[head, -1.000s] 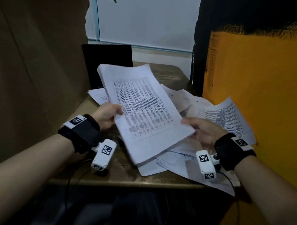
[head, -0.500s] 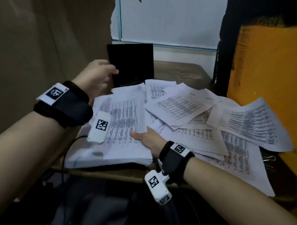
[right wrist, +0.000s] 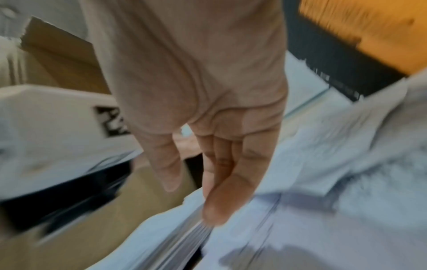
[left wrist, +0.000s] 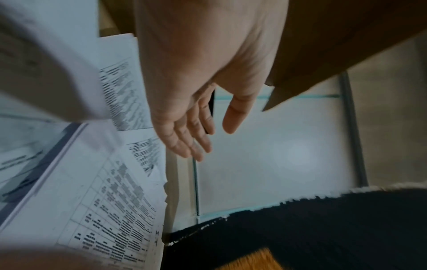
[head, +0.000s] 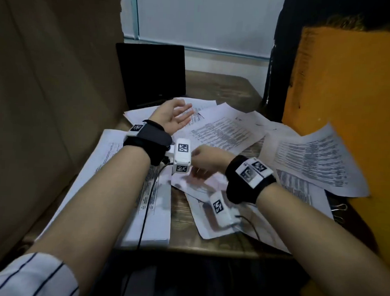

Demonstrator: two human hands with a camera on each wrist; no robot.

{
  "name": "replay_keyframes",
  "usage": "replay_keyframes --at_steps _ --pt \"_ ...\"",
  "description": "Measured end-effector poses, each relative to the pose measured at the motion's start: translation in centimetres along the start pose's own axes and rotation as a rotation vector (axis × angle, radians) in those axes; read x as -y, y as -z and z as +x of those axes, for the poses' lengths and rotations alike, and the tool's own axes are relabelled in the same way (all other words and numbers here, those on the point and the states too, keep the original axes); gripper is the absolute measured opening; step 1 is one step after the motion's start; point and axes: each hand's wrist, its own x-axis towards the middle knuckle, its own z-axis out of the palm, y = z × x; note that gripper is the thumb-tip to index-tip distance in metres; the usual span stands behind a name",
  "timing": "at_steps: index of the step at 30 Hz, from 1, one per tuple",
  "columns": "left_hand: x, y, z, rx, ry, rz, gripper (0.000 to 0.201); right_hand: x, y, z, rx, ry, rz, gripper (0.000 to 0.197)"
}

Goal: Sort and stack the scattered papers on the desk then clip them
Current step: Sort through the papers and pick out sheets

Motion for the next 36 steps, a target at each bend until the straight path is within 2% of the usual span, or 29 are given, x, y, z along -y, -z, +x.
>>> replay_keyframes --at_steps 2,3,5,7,8,12,15,17,18,20,21,22,24,25,27,28,29,31,32,33,34,36 --pt "0.9 0.8 1.3 -0.019 -0.015 -0.146 0.01 -0.2 2.7 0.9 -0.177 0.084 -0.213 0.04" --pt "1.4 1.2 1.8 -0.027 -0.018 -0.21 0.008 -0.5 3.4 1.6 -0.219 0.094 -0.301 0.052" --pt "2.3 2.1 3.0 -0.046 -0.017 -0.32 0.007 -1.3 4.1 3.3 -0.223 0.054 -0.421 0.078" --pt "3.4 3.2 4.0 -0.07 -0.038 -0.406 0.014 -2.3 4.0 5.2 -0.147 -0.026 -0.524 0.09" --pt "3.9 3.7 4.3 -0.083 -0.051 -0.44 0.017 -2.5 3.9 5.7 -0.11 -0.046 -0.581 0.086" --pt "5.6 5.8 5.3 -0.099 -0.068 -0.543 0.022 -2.7 4.3 7.3 -0.062 -0.026 -0.727 0.047" --pt "5.7 6.5 5.4 -0.037 -0.104 -0.69 0.026 -2.2 5.4 7.9 -0.007 -0.055 -0.794 0.039" --pt "5.4 7.3 5.5 -0.017 -0.145 -0.739 0.029 -2.6 6.6 7.9 -0.095 -0.012 -0.719 0.026" --pt "5.3 7.6 5.6 -0.016 -0.15 -0.744 0.025 -3.2 7.5 7.6 -0.16 -0.002 -0.571 0.018" --pt "5.3 8.0 5.9 -0.055 -0.109 -0.708 0.017 -4.7 9.0 6.5 -0.239 0.035 -0.029 0.022" --pt "5.5 8.0 6.0 -0.069 -0.069 -0.669 0.021 -5.5 9.6 6.2 -0.267 0.097 0.217 0.026" --pt "5.6 8.0 6.1 -0.049 -0.015 -0.609 0.033 -6.1 10.1 5.7 -0.275 0.177 0.363 0.026" --pt "5.7 7.5 5.8 0.064 0.099 -0.444 0.066 -6.8 10.3 5.1 -0.25 0.274 0.347 0.016" --pt "5.6 7.2 5.5 0.148 0.138 -0.358 0.082 -6.9 10.2 4.7 -0.227 0.266 0.251 0.016" --pt "5.4 6.9 4.9 0.285 0.171 -0.199 0.096 -6.9 10.2 4.2 -0.145 0.22 0.011 0.02" --pt "5.5 7.0 4.9 0.291 0.189 -0.166 0.091 -7.1 10.1 4.3 -0.076 0.2 -0.068 0.024" --pt "5.6 6.7 4.7 0.241 0.203 -0.11 0.077 -7.3 10.0 4.4 0.006 0.181 -0.089 0.029" --pt "6.1 6.2 4.9 0.051 0.197 0.163 0.046 -7.9 9.9 4.1 0.136 0.168 0.035 0.038" --pt "6.3 6.2 5.3 -0.095 0.175 0.279 0.04 -8.6 10.0 4.1 0.137 0.179 0.142 0.047" --pt "6.4 6.4 5.7 -0.162 0.132 0.312 0.039 -9.4 10.3 4.3 0.074 0.186 0.248 0.057" --pt "6.5 6.3 5.7 -0.161 0.091 0.223 0.037 -10.3 10.6 4.5 -0.02 0.186 0.338 0.064" --pt "6.1 6.0 5.5 -0.159 0.05 0.004 0.028 -12.2 11.2 5.1 -0.175 0.129 0.34 0.075"
